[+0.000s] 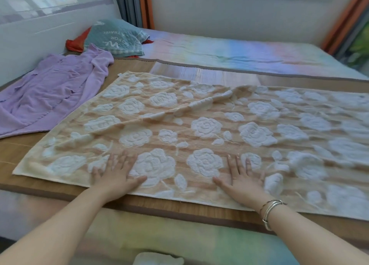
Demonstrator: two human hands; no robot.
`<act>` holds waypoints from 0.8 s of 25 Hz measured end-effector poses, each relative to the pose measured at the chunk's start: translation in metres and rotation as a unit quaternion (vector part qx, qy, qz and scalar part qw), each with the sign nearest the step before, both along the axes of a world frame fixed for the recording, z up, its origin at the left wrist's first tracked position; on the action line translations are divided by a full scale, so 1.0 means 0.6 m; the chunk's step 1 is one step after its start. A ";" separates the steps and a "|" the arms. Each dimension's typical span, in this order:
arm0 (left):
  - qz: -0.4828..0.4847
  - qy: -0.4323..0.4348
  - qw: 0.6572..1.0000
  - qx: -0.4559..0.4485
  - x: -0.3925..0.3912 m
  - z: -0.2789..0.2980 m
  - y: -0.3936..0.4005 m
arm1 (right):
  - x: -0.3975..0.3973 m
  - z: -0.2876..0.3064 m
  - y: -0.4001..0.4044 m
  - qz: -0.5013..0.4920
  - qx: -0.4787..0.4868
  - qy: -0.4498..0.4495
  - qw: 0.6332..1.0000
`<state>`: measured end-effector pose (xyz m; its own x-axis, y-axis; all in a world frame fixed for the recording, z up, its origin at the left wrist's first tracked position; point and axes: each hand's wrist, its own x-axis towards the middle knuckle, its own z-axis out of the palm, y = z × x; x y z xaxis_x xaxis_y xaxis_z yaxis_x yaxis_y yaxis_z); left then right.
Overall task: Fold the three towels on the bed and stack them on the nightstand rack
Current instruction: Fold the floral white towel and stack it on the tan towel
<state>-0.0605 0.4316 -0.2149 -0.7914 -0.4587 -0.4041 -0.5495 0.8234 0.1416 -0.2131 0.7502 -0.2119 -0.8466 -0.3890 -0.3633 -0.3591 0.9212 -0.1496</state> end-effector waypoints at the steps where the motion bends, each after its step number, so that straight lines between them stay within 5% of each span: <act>1: 0.001 -0.007 1.000 0.000 0.002 0.004 0.000 | 0.001 0.006 0.002 0.005 0.002 -0.006 1.000; 5: 0.045 0.017 0.999 0.012 -0.010 0.027 0.000 | -0.019 0.054 -0.005 0.033 -0.034 -0.033 0.998; 10: 0.098 0.108 0.989 -0.019 -0.049 0.077 -0.012 | -0.085 0.127 -0.053 0.098 -0.056 0.036 0.993; 20: 0.326 0.292 0.899 -0.012 -0.125 0.051 -0.300 | -0.240 0.097 -0.436 0.260 -0.144 0.068 0.952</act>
